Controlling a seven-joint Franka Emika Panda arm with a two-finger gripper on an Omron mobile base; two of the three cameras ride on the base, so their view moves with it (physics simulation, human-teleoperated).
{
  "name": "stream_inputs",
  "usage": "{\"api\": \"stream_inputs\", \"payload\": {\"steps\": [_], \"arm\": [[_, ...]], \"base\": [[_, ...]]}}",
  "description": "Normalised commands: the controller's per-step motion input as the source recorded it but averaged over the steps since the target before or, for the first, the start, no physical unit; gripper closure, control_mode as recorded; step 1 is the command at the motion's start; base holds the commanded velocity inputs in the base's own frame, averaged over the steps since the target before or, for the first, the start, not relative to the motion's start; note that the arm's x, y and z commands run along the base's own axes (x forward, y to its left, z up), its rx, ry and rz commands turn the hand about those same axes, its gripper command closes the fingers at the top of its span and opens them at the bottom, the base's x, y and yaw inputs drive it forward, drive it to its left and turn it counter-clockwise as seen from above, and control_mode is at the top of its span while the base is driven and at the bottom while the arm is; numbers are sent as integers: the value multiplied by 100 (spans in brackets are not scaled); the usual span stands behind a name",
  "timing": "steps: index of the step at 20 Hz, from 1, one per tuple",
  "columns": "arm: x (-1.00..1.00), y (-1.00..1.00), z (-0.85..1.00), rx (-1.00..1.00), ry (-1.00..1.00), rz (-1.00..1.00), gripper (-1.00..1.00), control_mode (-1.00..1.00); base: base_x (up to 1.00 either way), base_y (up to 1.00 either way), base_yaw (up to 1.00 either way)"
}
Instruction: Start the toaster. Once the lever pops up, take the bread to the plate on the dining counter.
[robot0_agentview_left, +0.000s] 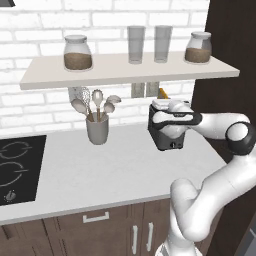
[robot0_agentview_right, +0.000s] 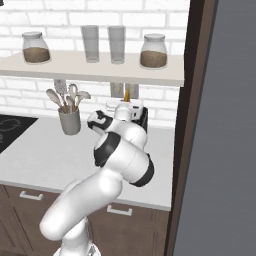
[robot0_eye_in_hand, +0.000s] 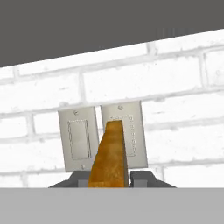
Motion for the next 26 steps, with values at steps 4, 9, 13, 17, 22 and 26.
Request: {"api": "stream_inputs", "payload": {"steps": [4,9,13,17,22,26], "arm": [[-29,0,22,10,-29,0,100,-100],[-25,0,27,6,-11,0,100,-100],[-48,4,46,3,0,0,100,-100],[-81,47,64,0,4,-8,100,-100],[-76,14,47,0,7,-12,100,-100],[-67,4,30,0,5,-18,100,-100]], "base": [[0,0,0],[0,0,0],[0,0,0],[0,0,0],[0,0,0],[0,0,0]]}}
